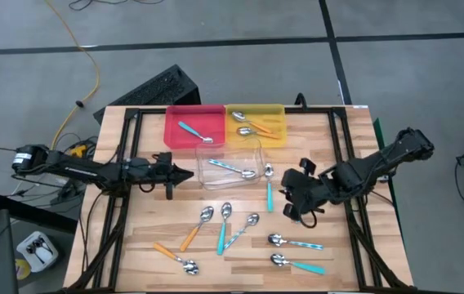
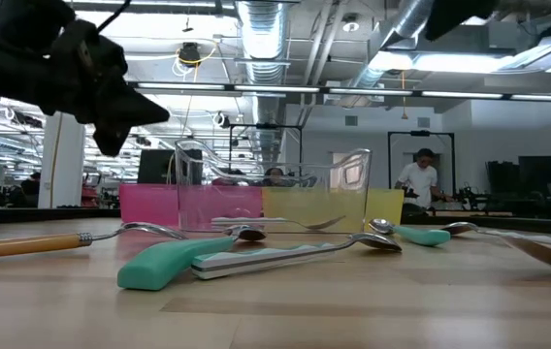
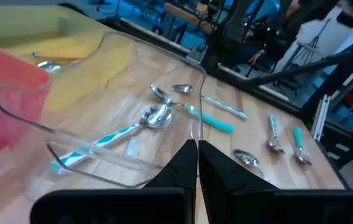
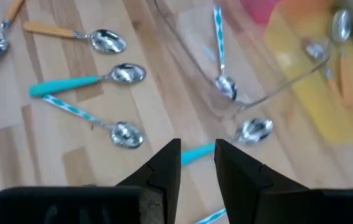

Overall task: Sort silverware by color (type)
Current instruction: Put the green patterned spoon into the transparent bin

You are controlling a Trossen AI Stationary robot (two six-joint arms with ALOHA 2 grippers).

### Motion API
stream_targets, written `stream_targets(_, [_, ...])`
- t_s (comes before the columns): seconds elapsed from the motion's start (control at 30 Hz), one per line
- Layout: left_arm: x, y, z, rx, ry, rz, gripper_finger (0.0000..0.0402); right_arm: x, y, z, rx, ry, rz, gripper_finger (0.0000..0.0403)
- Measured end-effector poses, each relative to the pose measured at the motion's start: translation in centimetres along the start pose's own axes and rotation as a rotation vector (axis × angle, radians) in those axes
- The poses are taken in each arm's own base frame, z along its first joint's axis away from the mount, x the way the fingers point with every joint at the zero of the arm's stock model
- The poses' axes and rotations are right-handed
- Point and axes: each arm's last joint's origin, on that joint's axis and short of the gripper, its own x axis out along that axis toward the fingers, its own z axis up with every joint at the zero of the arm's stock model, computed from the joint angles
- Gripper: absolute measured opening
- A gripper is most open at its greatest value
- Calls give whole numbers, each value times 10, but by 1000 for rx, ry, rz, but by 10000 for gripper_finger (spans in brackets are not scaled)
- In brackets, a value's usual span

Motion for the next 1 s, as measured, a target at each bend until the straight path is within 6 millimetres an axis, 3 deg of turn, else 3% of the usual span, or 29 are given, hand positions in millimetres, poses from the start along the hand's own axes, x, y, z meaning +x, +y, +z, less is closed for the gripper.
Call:
stream_targets(0.23, [-15,-14,11,-3,-23,-265,0,-4,16,-13,93,12,28,121])
stream_targets(0.5, [-34,-32,26,-4,-99,-603,0,21,45,-33,-25,58,-50,121])
stream_targets(0.7, [-40,-36,32,-47,-159,-640,0,53,62,-39,-106,110,-89,121])
stream_targets(0.83, [-40,-36,32,-50,-167,-632,2,67,80,-37,-170,111,47,121])
stream_targets(1.0, [-40,-37,33,-8,-212,-593,24,67,93,-32,-158,108,225,121])
